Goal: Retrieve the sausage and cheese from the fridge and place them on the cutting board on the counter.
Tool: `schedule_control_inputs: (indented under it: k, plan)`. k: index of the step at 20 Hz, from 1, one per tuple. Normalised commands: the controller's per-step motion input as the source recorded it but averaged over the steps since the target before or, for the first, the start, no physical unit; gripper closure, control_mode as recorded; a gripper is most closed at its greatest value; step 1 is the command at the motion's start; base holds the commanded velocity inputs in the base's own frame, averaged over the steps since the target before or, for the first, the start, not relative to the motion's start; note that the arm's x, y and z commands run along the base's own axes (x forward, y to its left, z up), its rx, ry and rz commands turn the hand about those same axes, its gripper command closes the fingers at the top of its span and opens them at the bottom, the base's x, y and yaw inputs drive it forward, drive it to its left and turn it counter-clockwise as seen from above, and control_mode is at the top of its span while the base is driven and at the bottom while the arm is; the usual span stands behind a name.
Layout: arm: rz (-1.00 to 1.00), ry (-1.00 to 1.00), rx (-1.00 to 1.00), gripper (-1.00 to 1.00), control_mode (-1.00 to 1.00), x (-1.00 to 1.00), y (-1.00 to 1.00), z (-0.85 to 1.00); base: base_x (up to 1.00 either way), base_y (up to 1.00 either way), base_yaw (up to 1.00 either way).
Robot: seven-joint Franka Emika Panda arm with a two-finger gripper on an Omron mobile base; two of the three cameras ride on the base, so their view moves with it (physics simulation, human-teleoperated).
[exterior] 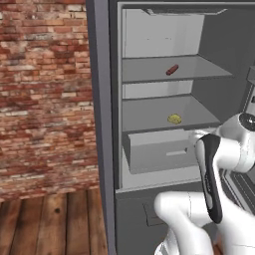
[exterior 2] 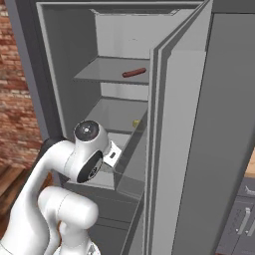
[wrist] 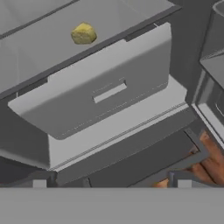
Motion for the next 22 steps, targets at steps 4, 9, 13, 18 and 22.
schedule_control_inputs:
  k: [4, 9, 13, 18, 22]
  plan:
    - [0.36, -0.03, -0.02, -1.0, -1.0, 0.36, 0.08, 0.41, 0.0, 0.0, 0.0]
    - [0.16, 0.08, -0.29, -1.0, -1.0, 0.27, 0.02, 0.28, 0.0, 0.0, 0.0]
    - [0.07, 0.04, -0.3, -1.0, -1.0, 0.44, 0.11, 0.22, 0.0, 0.0, 0.0]
    - [0.07, -0.01, -0.19, -1.0, -1.0, 0.45, 0.06, 0.08, 0.0, 0.0, 0.0]
    - [0.15, -0.04, -0.13, -1.0, -1.0, 0.43, -0.01, -0.02, 0.0, 0.0, 0.0]
